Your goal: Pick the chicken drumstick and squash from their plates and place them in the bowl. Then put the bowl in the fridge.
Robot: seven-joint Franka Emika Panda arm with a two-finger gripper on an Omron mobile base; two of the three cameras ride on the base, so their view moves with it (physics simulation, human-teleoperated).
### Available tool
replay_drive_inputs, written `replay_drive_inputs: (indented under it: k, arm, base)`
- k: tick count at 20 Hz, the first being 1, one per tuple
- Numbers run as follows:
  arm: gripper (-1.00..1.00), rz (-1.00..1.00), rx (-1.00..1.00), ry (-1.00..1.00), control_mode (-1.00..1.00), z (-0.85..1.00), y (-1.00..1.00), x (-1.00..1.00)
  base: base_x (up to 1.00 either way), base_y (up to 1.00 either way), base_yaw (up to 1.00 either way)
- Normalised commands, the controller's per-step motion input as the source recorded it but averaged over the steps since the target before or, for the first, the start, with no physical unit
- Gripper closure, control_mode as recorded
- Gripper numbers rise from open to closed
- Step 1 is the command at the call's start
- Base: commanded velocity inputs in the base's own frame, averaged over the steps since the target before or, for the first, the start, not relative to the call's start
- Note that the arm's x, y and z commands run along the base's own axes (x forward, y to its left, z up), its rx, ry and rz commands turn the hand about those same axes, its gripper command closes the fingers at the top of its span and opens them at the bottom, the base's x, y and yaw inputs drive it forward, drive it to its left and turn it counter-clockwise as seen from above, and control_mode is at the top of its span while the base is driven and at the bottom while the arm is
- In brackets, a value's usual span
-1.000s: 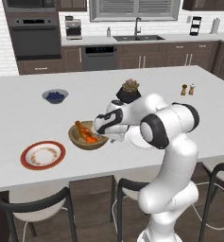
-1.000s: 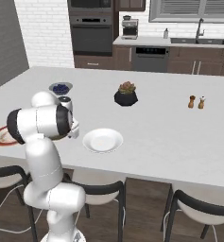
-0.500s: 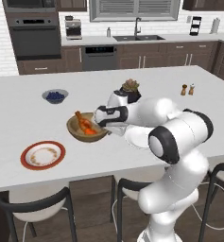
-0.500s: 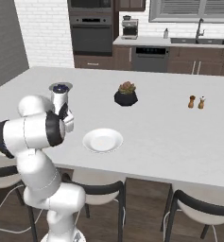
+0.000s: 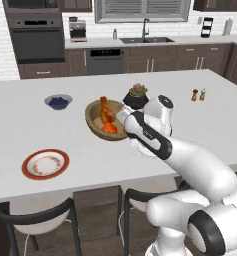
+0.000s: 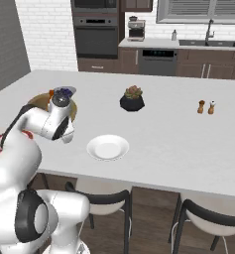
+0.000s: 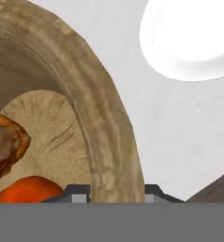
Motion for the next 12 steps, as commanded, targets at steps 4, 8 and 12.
replay_drive_inputs:
  k: [4, 8, 12]
  arm:
    - [1.0, -0.23, -0.01, 0.08, -1.0, 1.0, -0.24, -1.0]
    - [1.0, -0.15, -0.15, 0.16, -1.0, 1.0, -0.21, -0.99]
    - [1.0, -0.06, -0.17, 0.33, -1.0, 0.9, -0.27, -0.99]
  base:
    - [0.0, 0.0, 0.0]
    - [0.0, 0.0, 0.0]
    - [0.0, 0.0, 0.0]
